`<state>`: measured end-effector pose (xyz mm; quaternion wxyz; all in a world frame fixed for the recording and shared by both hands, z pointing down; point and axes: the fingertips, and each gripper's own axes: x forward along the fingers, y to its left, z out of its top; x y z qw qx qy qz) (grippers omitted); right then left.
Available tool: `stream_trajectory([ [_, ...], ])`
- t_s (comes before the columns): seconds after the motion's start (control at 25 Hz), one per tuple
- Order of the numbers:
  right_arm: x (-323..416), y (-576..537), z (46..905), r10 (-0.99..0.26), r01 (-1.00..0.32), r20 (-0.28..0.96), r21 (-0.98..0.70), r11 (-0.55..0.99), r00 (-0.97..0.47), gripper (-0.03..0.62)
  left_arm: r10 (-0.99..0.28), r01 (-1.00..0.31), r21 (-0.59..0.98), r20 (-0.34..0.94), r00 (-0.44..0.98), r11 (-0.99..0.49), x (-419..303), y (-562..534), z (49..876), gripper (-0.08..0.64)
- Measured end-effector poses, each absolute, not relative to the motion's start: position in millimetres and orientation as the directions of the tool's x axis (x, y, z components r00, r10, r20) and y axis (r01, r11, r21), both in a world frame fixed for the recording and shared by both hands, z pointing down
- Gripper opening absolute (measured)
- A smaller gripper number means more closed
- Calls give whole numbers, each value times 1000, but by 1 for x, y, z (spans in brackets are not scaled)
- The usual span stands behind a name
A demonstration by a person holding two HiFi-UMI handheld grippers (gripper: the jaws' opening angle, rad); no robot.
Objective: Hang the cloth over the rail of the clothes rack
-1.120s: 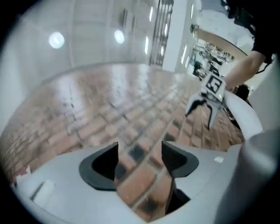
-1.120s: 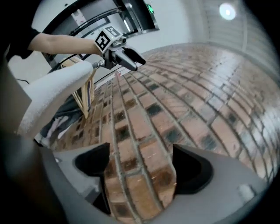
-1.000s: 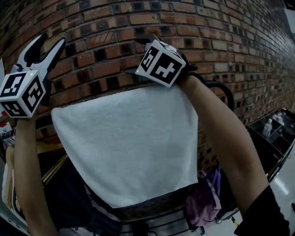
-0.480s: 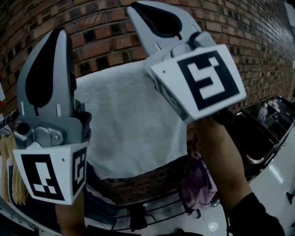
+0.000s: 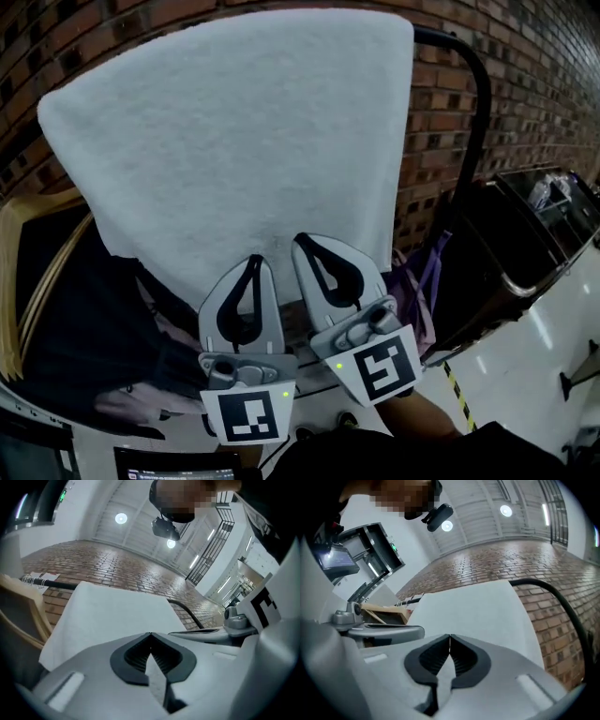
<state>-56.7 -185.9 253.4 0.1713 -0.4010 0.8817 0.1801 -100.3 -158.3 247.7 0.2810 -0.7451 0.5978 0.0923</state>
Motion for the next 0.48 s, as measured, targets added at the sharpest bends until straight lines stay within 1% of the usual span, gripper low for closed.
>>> stream_trajectory([
  [0.08, -58, -185, 271, -659, -768, -422, 171, 617, -623, 6, -866, -943, -306, -430, 256, -127, -101, -164, 268, 6],
  [0.2, -62, -183, 292, -671, -765, -385, 178, 619, -633, 6, -894, -954, -257, -377, 243, -151, -106, -172, 293, 7],
  [0.28, -64, -183, 301, -677, -761, -363, 177, 624, -640, 6, -896, -955, -238, -364, 254, -175, -104, -172, 302, 8],
  [0.36, -63, -184, 307, -684, -761, -350, 166, 627, -640, 6, -888, -952, -234, -370, 274, -197, -100, -170, 305, 32],
  [0.48, -63, -183, 310, -683, -761, -351, 173, 625, -640, 6, -884, -941, -276, -364, 292, -197, -93, -169, 307, 37],
])
